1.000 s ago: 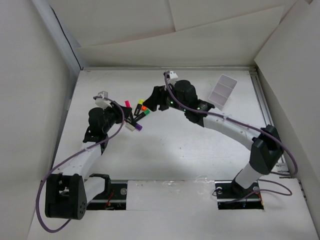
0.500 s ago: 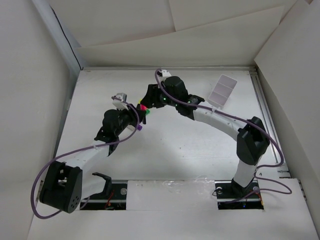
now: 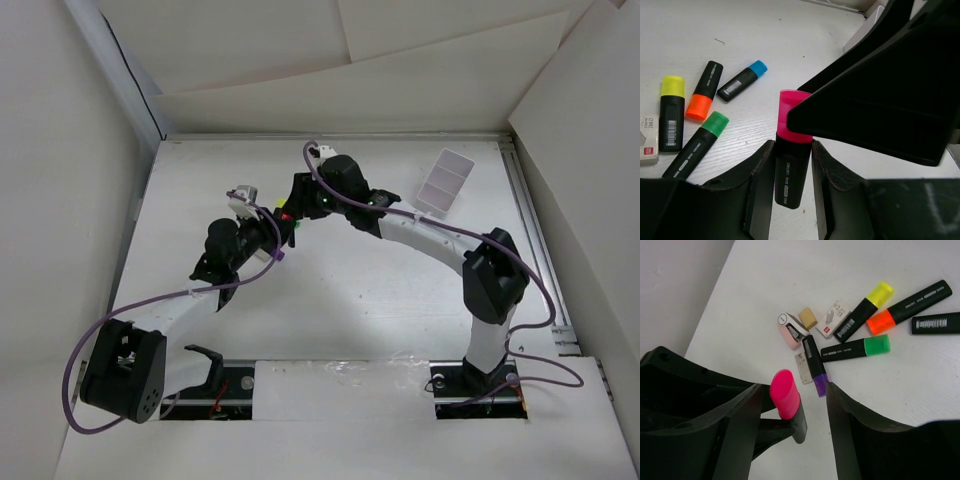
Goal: Sort the stationery into containers
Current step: Place the pen in the storage box.
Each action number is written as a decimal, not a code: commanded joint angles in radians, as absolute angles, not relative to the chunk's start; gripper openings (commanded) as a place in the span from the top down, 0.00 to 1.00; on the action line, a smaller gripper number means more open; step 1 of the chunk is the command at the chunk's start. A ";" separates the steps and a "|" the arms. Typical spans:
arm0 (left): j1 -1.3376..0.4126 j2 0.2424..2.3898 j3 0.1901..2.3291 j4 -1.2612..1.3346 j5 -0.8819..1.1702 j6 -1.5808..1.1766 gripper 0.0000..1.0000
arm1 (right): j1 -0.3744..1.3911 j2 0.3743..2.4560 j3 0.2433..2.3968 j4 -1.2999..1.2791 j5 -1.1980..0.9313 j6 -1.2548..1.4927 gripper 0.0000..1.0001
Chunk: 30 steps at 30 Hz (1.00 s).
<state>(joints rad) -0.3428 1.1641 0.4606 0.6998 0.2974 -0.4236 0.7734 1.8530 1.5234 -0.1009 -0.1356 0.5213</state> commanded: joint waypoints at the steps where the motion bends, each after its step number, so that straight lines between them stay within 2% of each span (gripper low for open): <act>1: -0.339 1.152 0.502 0.773 0.351 -0.411 0.89 | 0.779 1.862 1.561 -0.094 -0.123 0.529 0.42; 4: -0.339 1.152 0.502 0.773 0.351 -0.411 0.89 | 0.779 1.875 1.571 -0.094 -0.133 0.529 0.47; 8: -0.339 1.152 0.492 0.773 0.351 -0.411 0.89 | 0.779 1.884 1.571 -0.094 -0.133 0.538 0.60; 11: -0.339 1.152 0.492 0.773 0.351 -0.411 0.89 | 0.779 1.884 1.571 -0.094 -0.152 0.548 0.71; 13: -0.339 1.152 0.492 0.773 0.351 -0.411 0.88 | 0.779 1.884 1.571 -0.094 -0.152 0.548 0.85; 16: -0.339 1.163 0.492 0.773 0.351 -0.420 0.85 | 0.779 1.875 1.549 -0.094 -0.138 0.548 0.96; 18: -0.339 1.152 0.492 0.773 0.351 -0.420 0.82 | 0.779 1.864 1.549 -0.094 -0.108 0.548 0.97; 21: -0.339 1.161 0.511 0.749 0.385 -0.420 0.70 | 0.779 1.844 1.540 -0.094 -0.052 0.548 0.98; 26: -0.339 1.160 0.540 0.710 0.422 -0.420 0.59 | 0.718 1.821 1.540 -0.094 -0.032 0.548 0.99; 27: -0.339 1.160 0.540 0.710 0.422 -0.420 0.54 | 0.706 1.812 1.540 -0.094 -0.032 0.548 0.99; 30: -0.339 1.140 0.529 0.710 0.400 -0.420 0.52 | 0.651 1.781 1.528 -0.094 -0.006 0.548 1.00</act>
